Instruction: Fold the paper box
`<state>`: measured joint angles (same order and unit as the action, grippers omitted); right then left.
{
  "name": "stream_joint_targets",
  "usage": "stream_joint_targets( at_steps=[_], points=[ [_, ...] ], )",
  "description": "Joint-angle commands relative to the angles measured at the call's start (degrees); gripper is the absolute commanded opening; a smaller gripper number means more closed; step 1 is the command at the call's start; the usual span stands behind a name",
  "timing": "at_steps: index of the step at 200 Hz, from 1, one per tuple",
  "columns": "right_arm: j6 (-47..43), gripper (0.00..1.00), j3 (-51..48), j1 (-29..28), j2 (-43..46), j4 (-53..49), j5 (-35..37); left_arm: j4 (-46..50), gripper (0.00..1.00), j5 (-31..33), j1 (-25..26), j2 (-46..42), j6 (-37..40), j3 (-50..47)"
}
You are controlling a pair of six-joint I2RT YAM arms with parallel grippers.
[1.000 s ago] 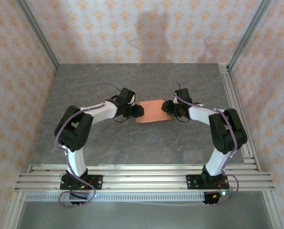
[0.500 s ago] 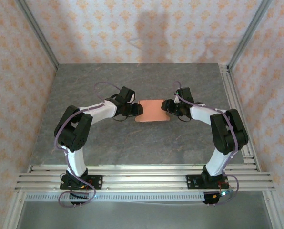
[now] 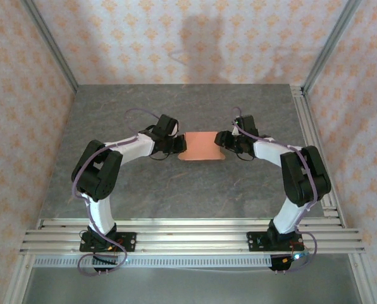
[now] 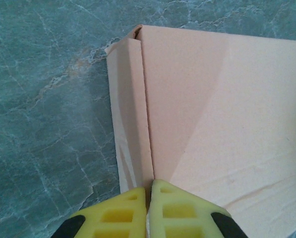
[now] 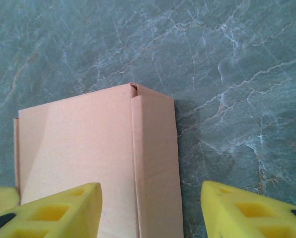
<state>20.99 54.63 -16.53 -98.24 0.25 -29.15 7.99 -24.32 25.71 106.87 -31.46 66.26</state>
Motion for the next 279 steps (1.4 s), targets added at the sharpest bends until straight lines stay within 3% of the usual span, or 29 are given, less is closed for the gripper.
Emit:
stream_joint_targets(
  at_steps=[1, 36, 82, 113, 153, 227, 279],
  points=[
    [1.3, 0.56, -1.0, 1.1, 3.0, 3.6, -1.9, -4.4, 0.08, -2.4, -1.0, -1.2, 0.5, -2.7],
    [5.8, 0.63, -3.5, 3.3, 3.6, 9.6, -6.2, -11.6, 0.08, -8.4, -2.7, 0.1, -1.5, -5.7],
    [5.5, 0.74, -4.2, 3.8, 2.9, 9.0, -6.0, -15.7, 0.05, -11.9, -4.9, 1.8, -2.7, -7.4],
    [7.0, 0.80, -4.1, 3.9, 1.1, 11.4, -10.6, -16.0, 0.05, -13.2, -5.3, 2.1, -2.0, -7.5],
    [9.7, 0.80, -3.7, 3.9, -1.4, 14.3, -14.2, -15.6, 0.02, -12.5, -5.5, 2.2, -2.0, -7.7],
    [10.8, 0.80, -4.1, 4.0, -3.1, 14.7, -13.2, -14.6, 0.00, -11.4, -6.0, 2.2, -1.6, -8.6],
    [15.2, 0.79, -3.1, 4.0, -6.9, 19.5, -19.0, -15.0, 0.00, -11.7, -6.1, 2.2, -2.0, -8.8]
  ],
)
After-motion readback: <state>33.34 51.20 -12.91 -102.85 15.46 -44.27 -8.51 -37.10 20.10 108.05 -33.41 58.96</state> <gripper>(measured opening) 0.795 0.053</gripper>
